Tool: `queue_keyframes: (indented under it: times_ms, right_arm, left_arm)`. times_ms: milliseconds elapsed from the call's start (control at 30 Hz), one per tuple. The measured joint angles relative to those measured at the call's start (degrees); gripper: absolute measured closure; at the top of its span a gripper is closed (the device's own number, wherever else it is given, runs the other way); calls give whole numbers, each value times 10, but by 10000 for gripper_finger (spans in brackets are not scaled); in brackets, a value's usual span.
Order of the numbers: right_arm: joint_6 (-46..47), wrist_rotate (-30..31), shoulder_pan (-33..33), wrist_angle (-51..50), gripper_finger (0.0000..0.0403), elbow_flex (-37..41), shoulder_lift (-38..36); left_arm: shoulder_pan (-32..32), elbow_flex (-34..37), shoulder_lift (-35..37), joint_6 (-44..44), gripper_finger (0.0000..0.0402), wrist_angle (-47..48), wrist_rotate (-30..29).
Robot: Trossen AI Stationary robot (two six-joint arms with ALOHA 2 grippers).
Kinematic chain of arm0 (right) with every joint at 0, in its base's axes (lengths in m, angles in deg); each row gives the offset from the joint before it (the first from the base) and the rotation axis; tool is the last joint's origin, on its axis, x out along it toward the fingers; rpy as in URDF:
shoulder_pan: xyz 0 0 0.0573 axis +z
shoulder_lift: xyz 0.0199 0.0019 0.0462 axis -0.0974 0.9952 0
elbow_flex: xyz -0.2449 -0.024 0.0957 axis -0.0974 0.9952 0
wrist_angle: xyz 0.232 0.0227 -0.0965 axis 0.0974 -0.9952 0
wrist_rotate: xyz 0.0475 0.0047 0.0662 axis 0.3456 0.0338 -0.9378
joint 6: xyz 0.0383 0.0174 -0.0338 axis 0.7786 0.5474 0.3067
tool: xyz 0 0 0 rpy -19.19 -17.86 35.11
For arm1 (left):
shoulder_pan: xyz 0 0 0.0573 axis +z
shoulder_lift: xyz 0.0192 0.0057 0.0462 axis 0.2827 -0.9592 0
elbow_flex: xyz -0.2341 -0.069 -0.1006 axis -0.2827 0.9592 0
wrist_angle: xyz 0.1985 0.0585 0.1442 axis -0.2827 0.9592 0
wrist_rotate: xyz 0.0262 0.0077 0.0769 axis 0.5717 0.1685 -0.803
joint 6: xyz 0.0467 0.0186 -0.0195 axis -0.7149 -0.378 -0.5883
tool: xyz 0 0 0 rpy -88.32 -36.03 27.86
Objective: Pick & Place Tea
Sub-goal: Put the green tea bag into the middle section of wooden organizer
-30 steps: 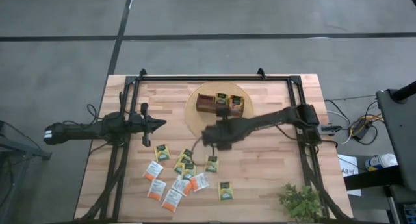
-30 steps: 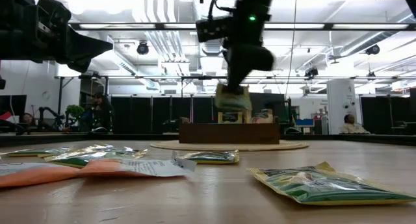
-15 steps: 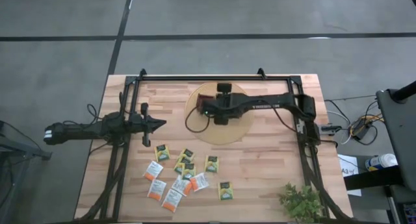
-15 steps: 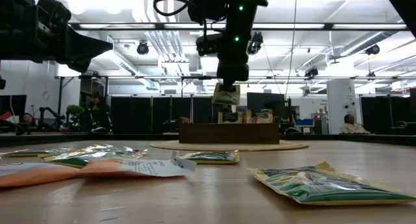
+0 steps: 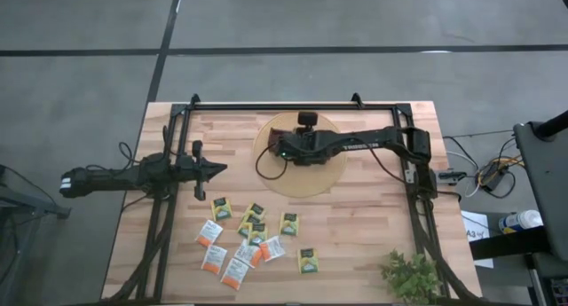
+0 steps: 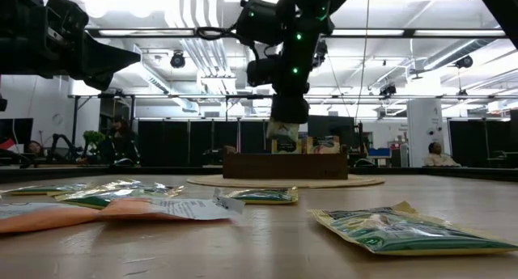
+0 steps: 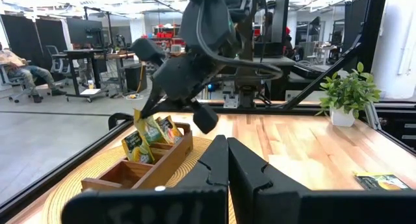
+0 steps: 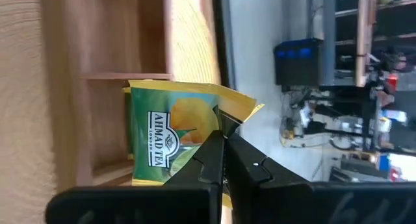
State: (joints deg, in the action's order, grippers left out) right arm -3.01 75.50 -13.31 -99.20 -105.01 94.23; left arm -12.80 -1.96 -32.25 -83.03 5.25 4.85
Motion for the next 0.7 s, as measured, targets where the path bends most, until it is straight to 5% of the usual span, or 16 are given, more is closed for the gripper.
queue_keyframes:
  times_ms: [700]
  right_arm:
    - [-17,21,-11,77,394,68,2]
  left_arm:
    - [0,0,0,0,402,0,0]
